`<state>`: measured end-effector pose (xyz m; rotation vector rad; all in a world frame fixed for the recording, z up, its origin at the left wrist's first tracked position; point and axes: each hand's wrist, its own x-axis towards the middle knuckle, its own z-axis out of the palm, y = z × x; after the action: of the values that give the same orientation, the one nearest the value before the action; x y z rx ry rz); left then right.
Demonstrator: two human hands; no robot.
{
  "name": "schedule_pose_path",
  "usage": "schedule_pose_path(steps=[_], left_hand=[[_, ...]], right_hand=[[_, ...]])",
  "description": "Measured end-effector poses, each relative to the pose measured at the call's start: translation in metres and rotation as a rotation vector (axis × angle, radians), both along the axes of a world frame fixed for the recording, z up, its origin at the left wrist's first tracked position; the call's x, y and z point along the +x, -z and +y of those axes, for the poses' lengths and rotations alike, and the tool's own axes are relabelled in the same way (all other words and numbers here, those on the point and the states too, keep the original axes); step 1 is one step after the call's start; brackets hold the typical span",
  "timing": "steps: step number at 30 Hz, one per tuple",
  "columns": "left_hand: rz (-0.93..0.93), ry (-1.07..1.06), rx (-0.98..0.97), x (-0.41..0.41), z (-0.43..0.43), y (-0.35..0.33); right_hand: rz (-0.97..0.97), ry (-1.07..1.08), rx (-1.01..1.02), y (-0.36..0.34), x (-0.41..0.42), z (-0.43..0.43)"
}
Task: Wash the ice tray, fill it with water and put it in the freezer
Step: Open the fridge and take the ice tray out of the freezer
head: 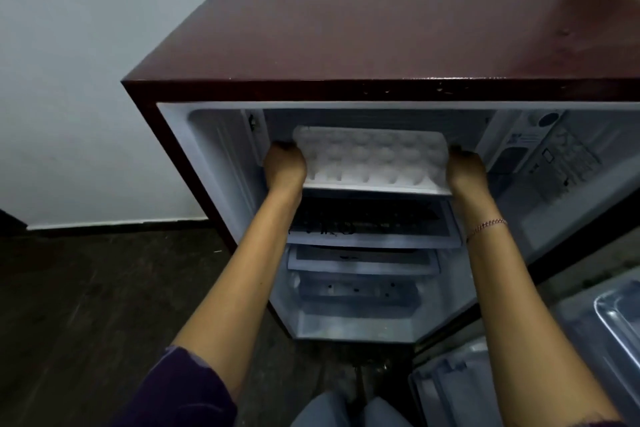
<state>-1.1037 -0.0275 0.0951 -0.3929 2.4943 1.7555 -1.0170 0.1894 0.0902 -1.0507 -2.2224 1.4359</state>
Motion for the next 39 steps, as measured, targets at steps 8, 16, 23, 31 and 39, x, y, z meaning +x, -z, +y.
schedule_pose_path(steps=[8, 16, 23, 31, 39], left_hand=[[-0.036, -0.026, 0.203, 0.048, -0.014, -0.001], [0.058, 0.067, 0.195, 0.08, -0.043, 0.004], [0.018, 0.108, 0.26, 0.116, -0.081, 0.01], [0.009, 0.187, 0.268, 0.147, -0.123, 0.017], [-0.041, 0.286, 0.223, 0.184, -0.143, 0.039]], right_hand=[[0.148, 0.002, -0.268, -0.012, 0.038, -0.013], [0.167, 0.038, -0.219, -0.007, 0.079, -0.039], [0.173, 0.119, -0.204, 0.005, 0.129, -0.086], [0.185, 0.225, -0.223, 0.014, 0.182, -0.136], [0.153, 0.32, -0.215, 0.03, 0.24, -0.171]])
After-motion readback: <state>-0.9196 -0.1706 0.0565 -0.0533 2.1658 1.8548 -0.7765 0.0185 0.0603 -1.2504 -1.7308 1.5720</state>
